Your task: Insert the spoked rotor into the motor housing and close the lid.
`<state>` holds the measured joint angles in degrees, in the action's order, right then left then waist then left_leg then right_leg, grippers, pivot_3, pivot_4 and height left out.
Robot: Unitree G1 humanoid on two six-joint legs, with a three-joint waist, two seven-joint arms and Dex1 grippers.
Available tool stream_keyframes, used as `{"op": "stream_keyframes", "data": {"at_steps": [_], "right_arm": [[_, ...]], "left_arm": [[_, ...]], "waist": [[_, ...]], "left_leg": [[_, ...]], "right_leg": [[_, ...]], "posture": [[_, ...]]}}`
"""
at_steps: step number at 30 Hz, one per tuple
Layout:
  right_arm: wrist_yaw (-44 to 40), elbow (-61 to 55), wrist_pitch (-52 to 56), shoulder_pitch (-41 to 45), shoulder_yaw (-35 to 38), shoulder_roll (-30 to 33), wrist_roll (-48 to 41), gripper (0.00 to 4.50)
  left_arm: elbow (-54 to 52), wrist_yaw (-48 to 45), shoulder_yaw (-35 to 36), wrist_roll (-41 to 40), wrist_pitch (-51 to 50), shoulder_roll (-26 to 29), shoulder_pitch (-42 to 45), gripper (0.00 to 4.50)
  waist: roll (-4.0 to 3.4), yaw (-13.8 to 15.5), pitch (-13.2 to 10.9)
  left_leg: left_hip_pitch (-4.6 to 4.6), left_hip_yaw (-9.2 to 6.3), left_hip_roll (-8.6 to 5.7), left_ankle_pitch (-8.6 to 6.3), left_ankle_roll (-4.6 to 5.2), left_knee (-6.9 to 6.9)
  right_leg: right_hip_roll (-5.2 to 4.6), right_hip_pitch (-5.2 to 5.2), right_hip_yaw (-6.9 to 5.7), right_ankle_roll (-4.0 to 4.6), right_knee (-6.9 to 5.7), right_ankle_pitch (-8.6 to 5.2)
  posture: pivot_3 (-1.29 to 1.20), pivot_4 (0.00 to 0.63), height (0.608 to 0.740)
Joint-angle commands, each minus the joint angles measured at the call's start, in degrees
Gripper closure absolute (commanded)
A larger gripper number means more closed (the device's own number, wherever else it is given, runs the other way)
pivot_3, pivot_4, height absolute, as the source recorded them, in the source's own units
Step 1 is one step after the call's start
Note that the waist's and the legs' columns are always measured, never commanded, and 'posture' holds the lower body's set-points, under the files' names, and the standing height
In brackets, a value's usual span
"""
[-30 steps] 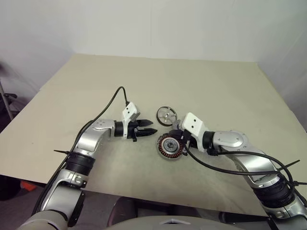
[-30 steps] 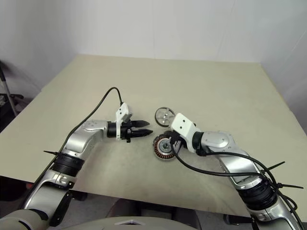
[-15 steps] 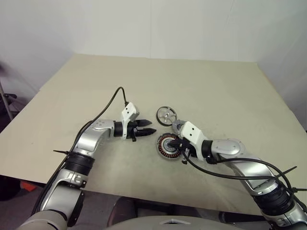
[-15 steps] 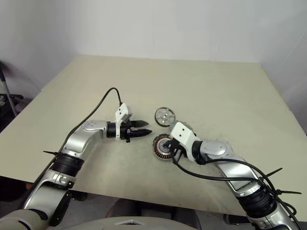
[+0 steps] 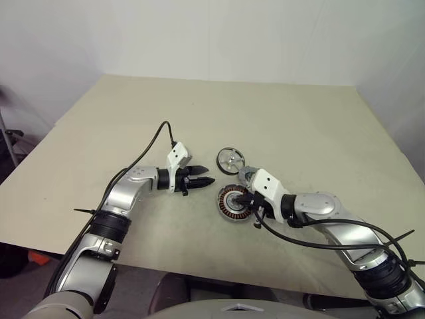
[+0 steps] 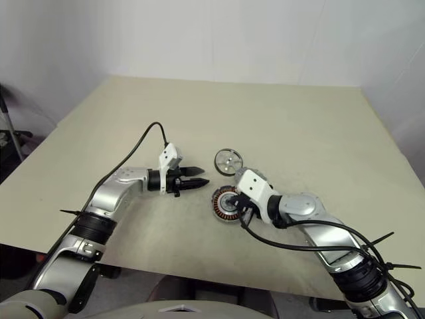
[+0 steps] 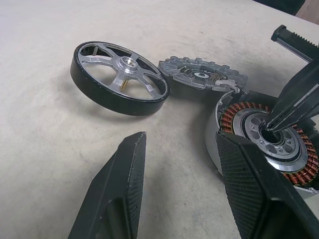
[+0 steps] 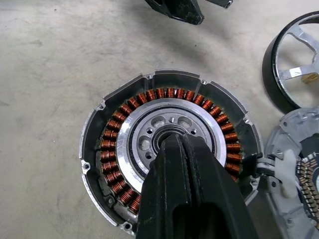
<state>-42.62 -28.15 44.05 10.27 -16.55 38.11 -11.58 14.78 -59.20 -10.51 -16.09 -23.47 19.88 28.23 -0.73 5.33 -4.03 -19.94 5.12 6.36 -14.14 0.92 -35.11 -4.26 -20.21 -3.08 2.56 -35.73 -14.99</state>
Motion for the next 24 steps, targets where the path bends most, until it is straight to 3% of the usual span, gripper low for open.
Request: {"op": "stream_keyframes", "data": {"at_steps": [1, 14, 24], "right_arm": [[-0.8, -4.1, -0.1, 2.2, 2.5, 0.8, -1.5, 4.48], [-0.5, 2.3, -2.2, 0.3, -0.3, -0.7, 0.0, 4.48], [-1.8, -1.1, -3.4, 2.8, 4.0, 1.1, -1.6, 4.48]], "left_arm": [[-1.0, -0.9, 0.8, -0.4, 1.1, 0.7, 1.1, 2.16], [-0.6, -1.1, 1.0, -0.3, 1.5, 1.3, 1.4, 2.16], [0.3, -1.9, 0.9, -0.3, 1.8, 1.6, 1.9, 2.16]], "waist": [[0.00, 0.0, 0.0], [0.01, 0.0, 0.0], [0.01, 0.0, 0.0]], "left_leg": [[0.00, 0.00, 0.00, 0.00, 0.00, 0.00], [0.01, 0.00, 0.01, 0.00, 0.00, 0.00], [0.01, 0.00, 0.01, 0.00, -0.01, 0.00]], "right_leg": [[0.00, 0.00, 0.00, 0.00, 0.00, 0.00], [0.00, 0.00, 0.00, 0.00, 0.00, 0.00], [0.00, 0.00, 0.00, 0.01, 0.00, 0.01]], "posture": [[0.00, 0.000, 0.740], [0.00, 0.000, 0.740], [0.00, 0.000, 0.740]]}}
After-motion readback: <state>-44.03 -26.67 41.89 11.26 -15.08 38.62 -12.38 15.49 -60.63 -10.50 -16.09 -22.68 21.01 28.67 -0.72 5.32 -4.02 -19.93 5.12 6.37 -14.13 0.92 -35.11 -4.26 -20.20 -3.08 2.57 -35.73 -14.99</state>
